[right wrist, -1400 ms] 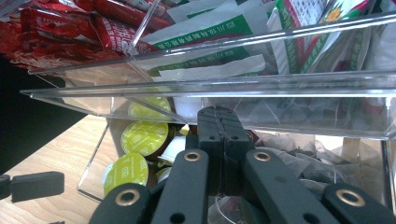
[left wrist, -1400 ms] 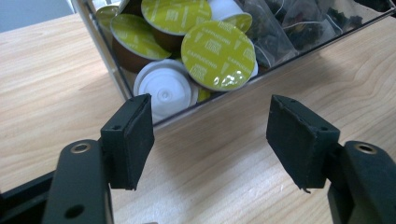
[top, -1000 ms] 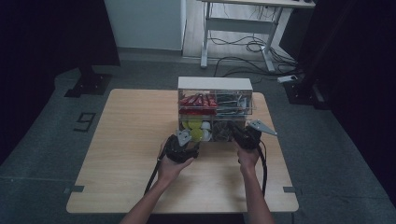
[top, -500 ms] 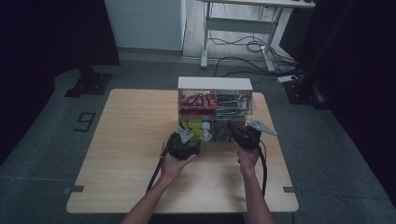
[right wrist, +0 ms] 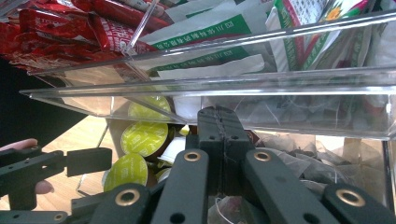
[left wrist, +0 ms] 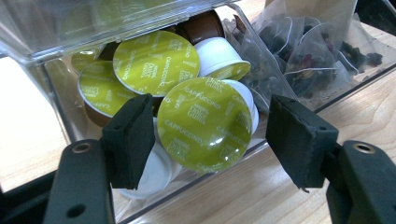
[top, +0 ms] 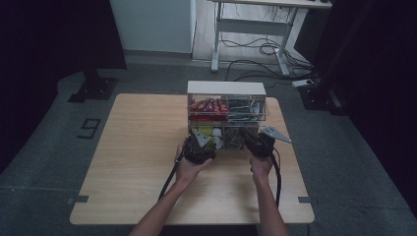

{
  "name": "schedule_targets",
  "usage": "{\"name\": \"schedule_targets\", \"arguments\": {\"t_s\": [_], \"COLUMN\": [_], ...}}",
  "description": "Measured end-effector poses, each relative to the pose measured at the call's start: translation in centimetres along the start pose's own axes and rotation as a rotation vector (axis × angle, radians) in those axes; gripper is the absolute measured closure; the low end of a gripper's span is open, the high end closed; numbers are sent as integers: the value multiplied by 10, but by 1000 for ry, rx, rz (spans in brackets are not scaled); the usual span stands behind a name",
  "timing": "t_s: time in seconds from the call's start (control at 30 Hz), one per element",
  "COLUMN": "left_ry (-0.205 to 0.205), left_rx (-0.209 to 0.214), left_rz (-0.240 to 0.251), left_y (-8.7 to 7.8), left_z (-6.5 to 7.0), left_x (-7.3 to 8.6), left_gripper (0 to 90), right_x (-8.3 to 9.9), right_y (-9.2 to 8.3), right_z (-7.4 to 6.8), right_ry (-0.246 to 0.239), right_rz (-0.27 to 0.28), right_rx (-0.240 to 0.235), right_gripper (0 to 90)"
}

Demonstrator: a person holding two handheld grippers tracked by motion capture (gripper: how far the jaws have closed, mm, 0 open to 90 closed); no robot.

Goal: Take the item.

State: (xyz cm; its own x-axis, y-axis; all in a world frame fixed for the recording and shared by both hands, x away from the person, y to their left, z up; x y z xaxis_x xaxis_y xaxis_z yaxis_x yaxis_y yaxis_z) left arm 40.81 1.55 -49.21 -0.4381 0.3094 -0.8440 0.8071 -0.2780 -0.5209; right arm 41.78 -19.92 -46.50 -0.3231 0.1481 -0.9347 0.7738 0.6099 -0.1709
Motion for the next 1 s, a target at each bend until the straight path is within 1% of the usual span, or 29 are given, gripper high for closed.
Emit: {"name": "schedule_targets", "arguments": {"t_s": [0.27,0.37,0.4,0.57,0.63,0.9,1.0], "left_ry": [-10,-22,-18,-20,-12,-4,-13], "left_rx": [-14,-12,-14,-16,-24,-24,-22], "left_rz": [-7,-26,-28,-22,-22,-13,19], "left_y": [7,13,14,17,18,15,9], "left_z": [-1,-1,-1,1,2,2,1], "left_x": [0,2,2,3,3,4,2], "left_gripper": [333,332,333,364,387,398,399], "right_x": [0,0,0,0,0,0,0], "right_y": [0,0,0,-1,-1,-2,-2], "right_z": [0,0,0,1,1,2,2], "right_ry": [1,2,2,4,6,6,7], "right_rz": [4,5,5,8,9,10,12], "right_rx": [1,1,1,-1,-1,0,0], "right_gripper": [889,889,889,889,889,889,889]}}
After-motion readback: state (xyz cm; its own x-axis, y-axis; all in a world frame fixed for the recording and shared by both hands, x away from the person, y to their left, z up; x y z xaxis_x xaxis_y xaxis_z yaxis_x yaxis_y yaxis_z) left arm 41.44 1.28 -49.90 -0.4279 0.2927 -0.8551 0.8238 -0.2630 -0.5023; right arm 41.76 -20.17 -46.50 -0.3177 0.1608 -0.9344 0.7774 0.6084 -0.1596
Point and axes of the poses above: each handheld gripper's, and its own axes: y roughly forward along the jaws, x roughly out of its underside, z roughly to its right, the point moved 2 cm from there along y, roughly forward along the jaws, and after that the axes turned 6 degrees about -x, right-handed, at the moved point
